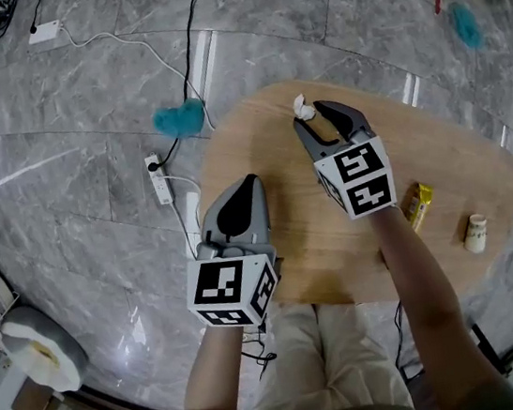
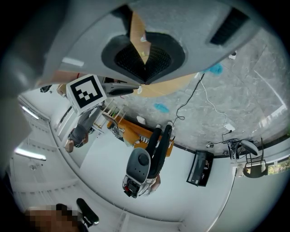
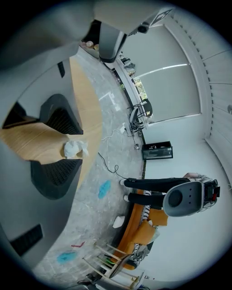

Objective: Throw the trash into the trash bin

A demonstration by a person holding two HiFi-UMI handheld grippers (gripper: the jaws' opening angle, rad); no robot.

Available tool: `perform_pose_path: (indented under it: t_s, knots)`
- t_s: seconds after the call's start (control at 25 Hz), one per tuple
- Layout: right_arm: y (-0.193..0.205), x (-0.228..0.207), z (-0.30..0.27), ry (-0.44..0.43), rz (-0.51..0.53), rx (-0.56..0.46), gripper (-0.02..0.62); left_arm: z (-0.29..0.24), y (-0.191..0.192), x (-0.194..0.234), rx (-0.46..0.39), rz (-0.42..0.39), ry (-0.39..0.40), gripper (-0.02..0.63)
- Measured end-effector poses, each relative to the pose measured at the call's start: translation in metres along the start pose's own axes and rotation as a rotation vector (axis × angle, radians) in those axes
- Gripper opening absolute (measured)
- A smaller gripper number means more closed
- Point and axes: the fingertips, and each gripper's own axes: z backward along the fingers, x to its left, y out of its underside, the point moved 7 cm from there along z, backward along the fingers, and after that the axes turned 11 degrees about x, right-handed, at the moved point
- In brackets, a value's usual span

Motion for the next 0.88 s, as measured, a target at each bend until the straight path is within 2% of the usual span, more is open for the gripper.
perform_pose_path:
  t_s: [0.44, 0.68, 0.88]
  knots:
    - [-0.001, -0.001, -0.012, 0.012, 0.025, 0.035, 0.146, -0.005, 0.000, 0.006, 0.012, 0.010, 0.008, 0.000]
    - [0.001, 0.002, -0.013, 0.005, 0.033, 0.054, 0.085, -0.004, -0.002, 0.008, 0.005, 0.017, 0.004, 0.000]
    - [0.002, 0.004, -0.011, -0.006, 0.033, 0.058, 0.070, -0.003, 0.001, 0.005, 0.007, 0.019, 0.004, 0.000]
